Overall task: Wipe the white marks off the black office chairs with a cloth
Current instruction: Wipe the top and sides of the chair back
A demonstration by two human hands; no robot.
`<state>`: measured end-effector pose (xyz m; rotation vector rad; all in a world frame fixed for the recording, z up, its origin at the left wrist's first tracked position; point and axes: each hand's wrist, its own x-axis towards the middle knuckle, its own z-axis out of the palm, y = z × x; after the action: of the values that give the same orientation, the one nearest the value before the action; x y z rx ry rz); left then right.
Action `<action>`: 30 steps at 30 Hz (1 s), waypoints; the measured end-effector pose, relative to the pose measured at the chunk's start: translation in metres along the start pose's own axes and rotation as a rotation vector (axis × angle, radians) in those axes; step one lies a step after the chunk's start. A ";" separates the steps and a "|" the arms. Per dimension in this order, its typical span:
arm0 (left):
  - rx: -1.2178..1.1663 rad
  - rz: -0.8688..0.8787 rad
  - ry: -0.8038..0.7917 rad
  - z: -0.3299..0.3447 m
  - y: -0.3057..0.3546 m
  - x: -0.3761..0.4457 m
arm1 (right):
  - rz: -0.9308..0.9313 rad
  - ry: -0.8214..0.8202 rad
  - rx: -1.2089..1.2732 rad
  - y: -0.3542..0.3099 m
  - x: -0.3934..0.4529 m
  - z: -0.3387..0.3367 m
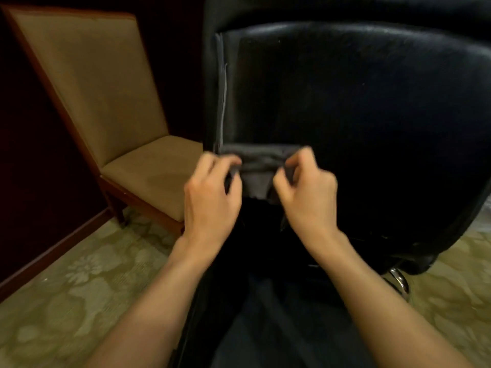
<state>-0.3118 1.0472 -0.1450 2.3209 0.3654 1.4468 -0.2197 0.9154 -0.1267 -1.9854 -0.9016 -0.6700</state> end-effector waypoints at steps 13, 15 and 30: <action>-0.027 -0.281 -0.097 0.028 -0.063 -0.111 | 0.191 -0.305 -0.144 0.022 -0.093 0.068; -0.063 -0.285 0.000 0.024 -0.053 -0.098 | 0.178 -0.216 -0.109 0.018 -0.086 0.061; -0.133 -0.338 -0.019 0.061 -0.038 -0.138 | 0.195 -0.106 -0.146 0.062 -0.120 0.065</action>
<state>-0.3181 1.0137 -0.2965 2.0475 0.6041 1.2432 -0.2348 0.9053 -0.2757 -2.2232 -0.7255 -0.5360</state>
